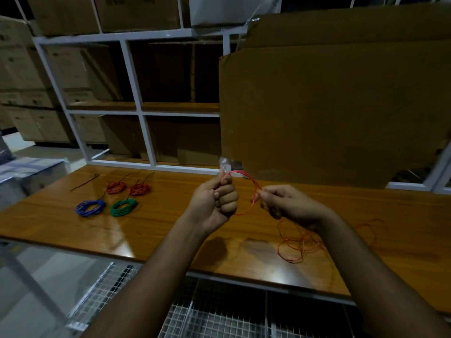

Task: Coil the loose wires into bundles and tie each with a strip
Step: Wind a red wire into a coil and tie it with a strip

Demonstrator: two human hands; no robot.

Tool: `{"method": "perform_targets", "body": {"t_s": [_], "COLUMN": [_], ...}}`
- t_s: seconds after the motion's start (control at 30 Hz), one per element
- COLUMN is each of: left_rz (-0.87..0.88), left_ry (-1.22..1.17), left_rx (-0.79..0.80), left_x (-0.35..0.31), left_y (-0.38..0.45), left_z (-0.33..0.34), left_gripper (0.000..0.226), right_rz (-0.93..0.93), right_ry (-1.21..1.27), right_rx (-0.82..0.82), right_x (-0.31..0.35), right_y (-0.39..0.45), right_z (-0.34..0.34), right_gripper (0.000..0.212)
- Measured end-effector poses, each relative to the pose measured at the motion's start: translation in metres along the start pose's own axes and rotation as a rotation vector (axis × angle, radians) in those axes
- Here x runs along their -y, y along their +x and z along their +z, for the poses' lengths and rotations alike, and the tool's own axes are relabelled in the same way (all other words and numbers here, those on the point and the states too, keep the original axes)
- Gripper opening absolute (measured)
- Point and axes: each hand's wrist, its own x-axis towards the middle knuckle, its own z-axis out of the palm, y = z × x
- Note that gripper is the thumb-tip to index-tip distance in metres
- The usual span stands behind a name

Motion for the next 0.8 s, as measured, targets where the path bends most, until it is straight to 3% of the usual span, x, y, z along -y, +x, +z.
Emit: {"method": "perform_targets", "body": {"t_s": [0.1,0.2,0.27,0.37,0.43,0.53,0.7,0.8], "left_rz": [0.089,0.145,0.167,0.201,0.208,0.186,0.177,0.187], "left_ry": [0.005,0.008,0.014,0.041,0.056,0.081,0.135,0.167], "left_rx": [-0.059,-0.096,-0.123,-0.187,-0.212,-0.218,-0.202,-0.195], "left_x": [-0.012,-0.023,-0.028,-0.033,-0.035,-0.035,-0.029,-0.023], "left_y": [-0.001,-0.001,0.0,0.002,0.003,0.002,0.004,0.008], "left_z": [-0.001,-0.003,-0.003,-0.003,-0.004,-0.006,-0.001,0.004], "left_gripper": [0.033,0.031,0.033,0.038,0.038,0.038,0.038,0.037], "right_rz": [0.087,0.087,0.07,0.077,0.075,0.041,-0.138,-0.121], "right_ry": [0.141,-0.01,0.07,0.342,0.277,0.007,-0.337,-0.547], "right_rx": [0.179,0.02,-0.05,0.018,0.023,-0.19,-0.903,-0.971], "right_x": [-0.024,-0.042,-0.049,-0.047,-0.043,-0.042,-0.05,-0.047], "right_y": [-0.018,-0.026,-0.028,-0.035,-0.039,-0.036,-0.013,-0.001], "right_z": [-0.018,-0.017,-0.013,-0.009,-0.008,-0.006,0.015,0.036], "right_gripper": [0.036,0.028,0.025,0.033,0.034,0.018,0.011,0.011]}}
